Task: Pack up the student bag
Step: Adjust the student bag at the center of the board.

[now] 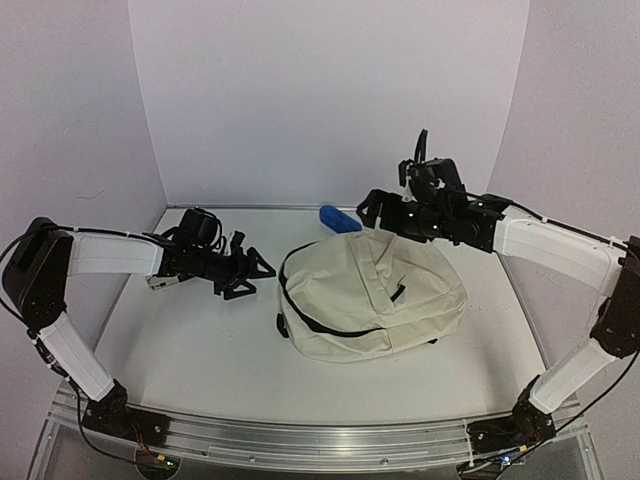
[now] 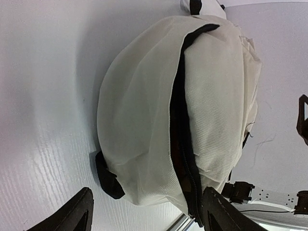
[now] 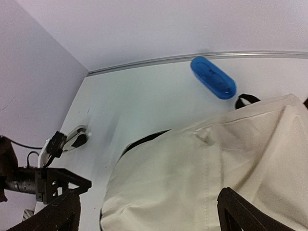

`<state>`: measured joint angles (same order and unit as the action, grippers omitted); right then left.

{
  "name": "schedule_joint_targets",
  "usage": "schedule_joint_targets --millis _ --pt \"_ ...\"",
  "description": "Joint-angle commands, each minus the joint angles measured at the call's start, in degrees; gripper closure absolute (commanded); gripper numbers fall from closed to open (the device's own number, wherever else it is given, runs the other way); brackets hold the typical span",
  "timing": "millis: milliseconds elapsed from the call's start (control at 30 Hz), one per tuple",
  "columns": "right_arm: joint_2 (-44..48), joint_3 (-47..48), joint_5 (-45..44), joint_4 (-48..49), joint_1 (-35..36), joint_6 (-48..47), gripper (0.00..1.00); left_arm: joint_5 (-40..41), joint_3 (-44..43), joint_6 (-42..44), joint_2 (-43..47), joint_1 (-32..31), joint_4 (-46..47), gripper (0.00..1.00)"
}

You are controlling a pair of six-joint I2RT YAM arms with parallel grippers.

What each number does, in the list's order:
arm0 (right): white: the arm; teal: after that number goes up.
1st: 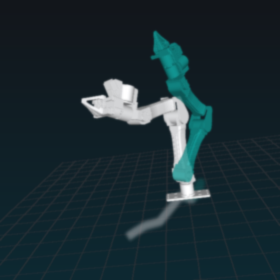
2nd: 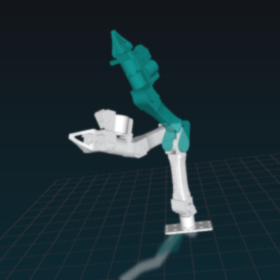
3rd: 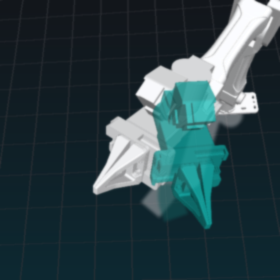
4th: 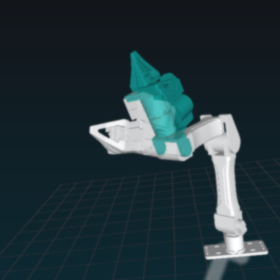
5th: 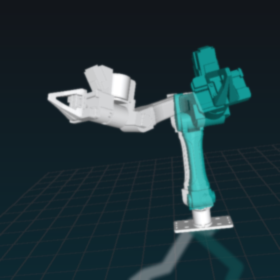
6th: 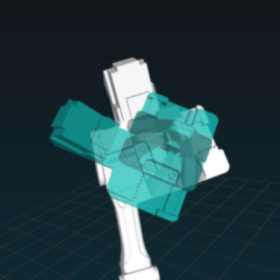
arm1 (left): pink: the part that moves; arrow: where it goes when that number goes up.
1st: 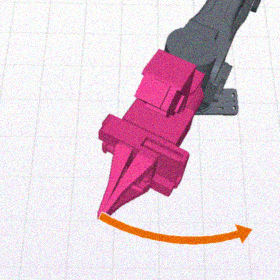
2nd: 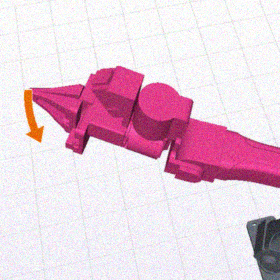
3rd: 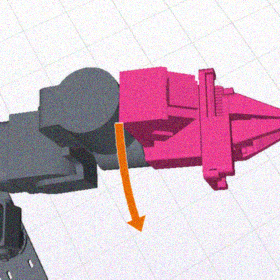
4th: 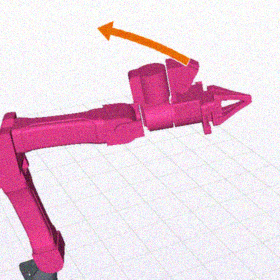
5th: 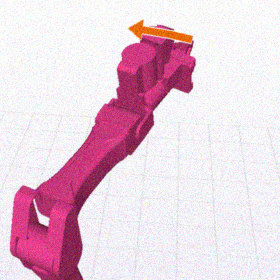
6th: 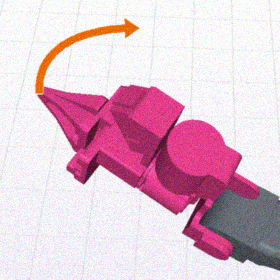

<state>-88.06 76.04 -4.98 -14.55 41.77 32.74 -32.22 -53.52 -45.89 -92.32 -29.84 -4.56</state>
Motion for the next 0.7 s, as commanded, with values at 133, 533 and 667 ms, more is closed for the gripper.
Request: schedule_joint_targets --millis 133,533,667 --pt "5.8 -6.1 -2.3 -1.7 -6.2 -1.3 0.02 -3.4 -5.2 -1.8 -9.4 -3.9 6.0 0.27" --pt "5.4 -8.8 2.8 -1.3 -6.4 -0.9 0.02 -0.4 0.0 -8.1 -8.4 2.6 14.0 1.0" --pt "4.5 -8.6 9.2 -0.2 -6.1 -2.6 0.02 -0.4 1.7 -7.0 -6.4 6.7 14.3 1.0"
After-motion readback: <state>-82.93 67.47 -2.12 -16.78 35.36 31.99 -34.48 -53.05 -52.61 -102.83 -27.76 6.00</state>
